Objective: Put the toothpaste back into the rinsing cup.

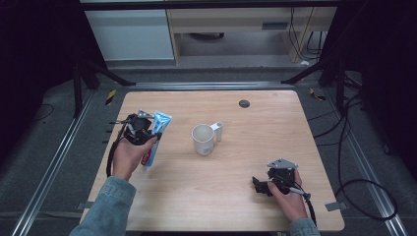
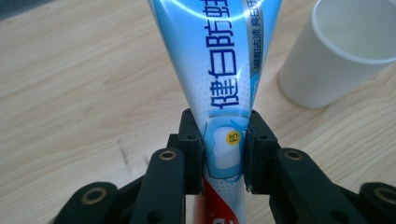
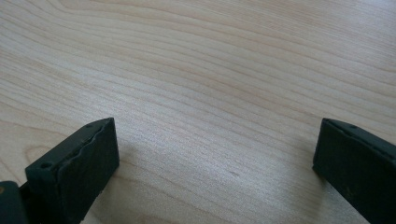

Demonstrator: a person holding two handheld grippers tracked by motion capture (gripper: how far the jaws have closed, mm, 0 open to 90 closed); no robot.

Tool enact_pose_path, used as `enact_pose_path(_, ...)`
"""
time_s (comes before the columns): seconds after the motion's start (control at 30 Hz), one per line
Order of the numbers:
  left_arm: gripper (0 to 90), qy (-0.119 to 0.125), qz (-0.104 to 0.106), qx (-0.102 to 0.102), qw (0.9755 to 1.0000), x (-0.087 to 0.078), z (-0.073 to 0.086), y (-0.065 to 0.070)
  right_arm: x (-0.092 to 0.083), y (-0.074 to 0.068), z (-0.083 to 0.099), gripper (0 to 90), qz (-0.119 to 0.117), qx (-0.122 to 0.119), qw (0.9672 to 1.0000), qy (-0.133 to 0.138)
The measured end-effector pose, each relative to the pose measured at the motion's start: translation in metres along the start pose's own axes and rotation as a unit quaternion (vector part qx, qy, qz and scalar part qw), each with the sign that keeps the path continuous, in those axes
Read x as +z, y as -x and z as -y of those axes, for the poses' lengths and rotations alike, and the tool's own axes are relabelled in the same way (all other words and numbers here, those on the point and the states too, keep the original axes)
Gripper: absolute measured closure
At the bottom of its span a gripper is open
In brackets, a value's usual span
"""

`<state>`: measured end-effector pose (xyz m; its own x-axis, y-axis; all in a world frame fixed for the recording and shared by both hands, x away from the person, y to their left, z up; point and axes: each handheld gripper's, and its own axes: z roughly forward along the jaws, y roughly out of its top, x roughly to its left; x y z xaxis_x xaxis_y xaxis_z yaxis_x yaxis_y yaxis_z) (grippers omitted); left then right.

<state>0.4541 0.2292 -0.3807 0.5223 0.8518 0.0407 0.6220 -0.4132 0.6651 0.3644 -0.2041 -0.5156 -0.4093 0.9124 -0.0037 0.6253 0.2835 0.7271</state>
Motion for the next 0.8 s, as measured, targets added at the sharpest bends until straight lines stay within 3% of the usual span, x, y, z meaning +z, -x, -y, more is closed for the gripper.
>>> enact_pose_path(0.27,72.1,0.04,-0.005,-0.004,0.9992,0.004,-0.011,0.019,0.0,0.0,0.0,0.8,0.002,-0.002,1.0,0.0)
enact_pose_path(0.37,72.0,0.06,0.005,-0.004,0.9982,0.004,-0.016,0.025,0.0,0.0,0.0,0.8,0.002,-0.002,1.0,0.0)
enact_pose_path(0.8,72.1,0.089,-0.003,0.015,0.9959,0.002,-0.031,0.044,0.0,0.0,0.0,0.7,0.002,-0.002,1.0,0.0)
